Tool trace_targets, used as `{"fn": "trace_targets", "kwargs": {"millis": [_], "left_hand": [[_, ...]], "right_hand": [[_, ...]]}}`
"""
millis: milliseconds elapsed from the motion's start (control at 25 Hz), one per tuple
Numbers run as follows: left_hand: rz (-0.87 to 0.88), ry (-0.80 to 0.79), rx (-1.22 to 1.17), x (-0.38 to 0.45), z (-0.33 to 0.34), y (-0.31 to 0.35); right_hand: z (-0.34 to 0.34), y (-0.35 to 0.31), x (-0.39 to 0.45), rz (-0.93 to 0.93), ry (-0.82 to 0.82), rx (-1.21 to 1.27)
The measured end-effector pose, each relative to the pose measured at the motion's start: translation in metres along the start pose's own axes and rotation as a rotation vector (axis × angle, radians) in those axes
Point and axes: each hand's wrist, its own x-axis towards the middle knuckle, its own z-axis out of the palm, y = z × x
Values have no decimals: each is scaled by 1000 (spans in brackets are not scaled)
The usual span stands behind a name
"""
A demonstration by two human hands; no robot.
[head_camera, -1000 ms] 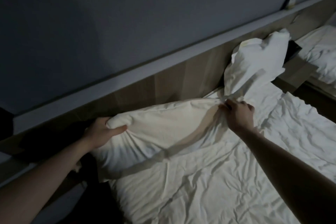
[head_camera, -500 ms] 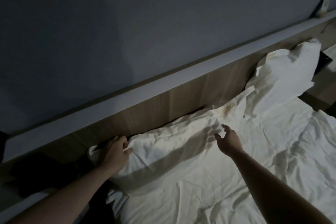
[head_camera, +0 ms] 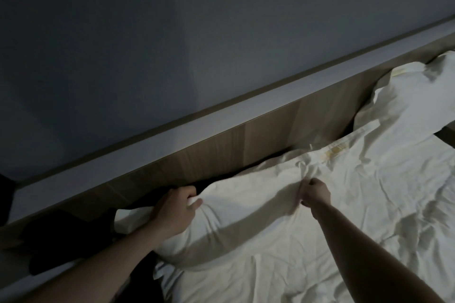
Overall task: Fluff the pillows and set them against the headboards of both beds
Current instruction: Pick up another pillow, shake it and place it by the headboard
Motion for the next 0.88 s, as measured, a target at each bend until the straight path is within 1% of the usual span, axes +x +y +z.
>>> {"fn": "trace_targets", "kwargs": {"millis": [80, 120, 200, 320, 360, 440, 560, 680, 760, 800, 880], "left_hand": [[-32, 73, -18, 8, -14, 3], [-49, 78, 3, 13, -20, 2], [-82, 23, 105, 19, -27, 0], [-96, -108, 371, 16, -26, 3], [-80, -121, 441, 14, -25, 6], [-12, -87, 498, 17, -23, 19], [85, -58, 417, 34, -13, 43], [125, -119, 285, 58, 13, 73], [168, -146, 269, 75, 32, 89], [177, -160, 251, 84, 42, 94], [157, -216, 213, 98, 61, 97]], "right_hand": [[-7, -19, -3, -122, 79, 62], [-9, -27, -5, -177, 103, 86], [-8, -34, -9, -236, 93, 77], [4, -17, -12, -212, -13, -96], [7, -9, -11, -192, -38, -116], [7, -4, -8, -160, -57, -78], [6, -9, -2, -173, -27, -56], [1, -23, 7, -204, 131, 10], [-6, -32, 23, -226, 241, 31], [-10, -35, 35, -222, 270, 24], [-17, -38, 57, -168, 261, 19]]}}
